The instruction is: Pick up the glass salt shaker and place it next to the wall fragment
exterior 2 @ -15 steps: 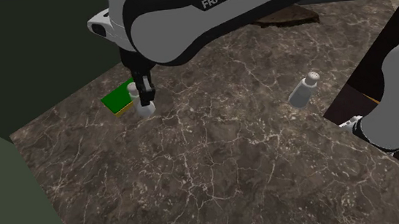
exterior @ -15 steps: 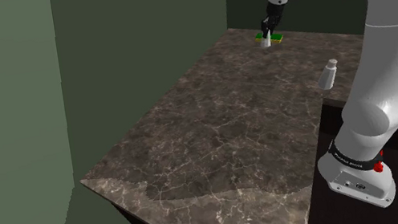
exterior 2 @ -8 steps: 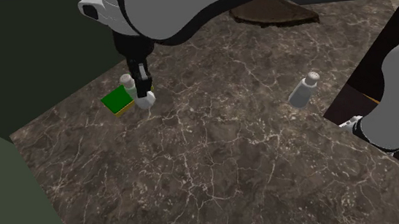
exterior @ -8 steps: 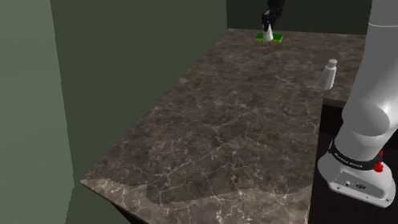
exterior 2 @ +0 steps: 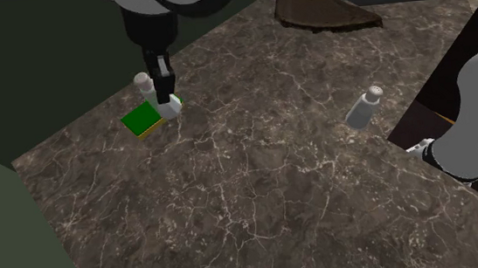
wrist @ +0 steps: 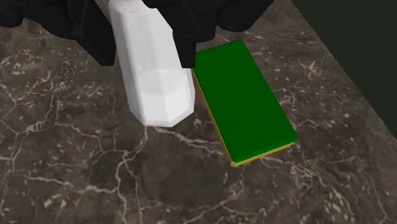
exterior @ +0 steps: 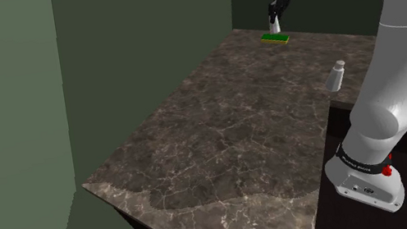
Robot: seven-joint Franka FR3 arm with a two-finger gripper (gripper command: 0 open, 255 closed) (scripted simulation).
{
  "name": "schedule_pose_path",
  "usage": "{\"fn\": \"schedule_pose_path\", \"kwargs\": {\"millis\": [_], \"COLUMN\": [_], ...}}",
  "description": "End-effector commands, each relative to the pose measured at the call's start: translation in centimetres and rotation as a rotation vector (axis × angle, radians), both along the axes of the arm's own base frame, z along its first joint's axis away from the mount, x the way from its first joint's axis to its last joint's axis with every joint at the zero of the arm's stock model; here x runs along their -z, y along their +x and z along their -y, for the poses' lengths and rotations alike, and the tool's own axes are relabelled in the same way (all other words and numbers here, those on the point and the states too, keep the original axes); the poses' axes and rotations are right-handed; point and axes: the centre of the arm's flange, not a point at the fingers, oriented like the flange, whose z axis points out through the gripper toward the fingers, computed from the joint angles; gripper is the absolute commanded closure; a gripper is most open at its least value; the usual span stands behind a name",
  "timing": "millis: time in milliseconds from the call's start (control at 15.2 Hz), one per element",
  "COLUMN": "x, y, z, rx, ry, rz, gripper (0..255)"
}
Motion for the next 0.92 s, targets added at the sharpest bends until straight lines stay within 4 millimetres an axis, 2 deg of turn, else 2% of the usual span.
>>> {"fn": "schedule_pose_path", "kwargs": {"millis": [0, 858], "x": [-1.1, -7.9], "y": [0.0, 0.0], "z": [0.0, 0.0], "rx": [0.0, 0.0], "ry": [0.0, 0.0], "rz": [0.0, 0.0], "gripper": [255, 255]}}
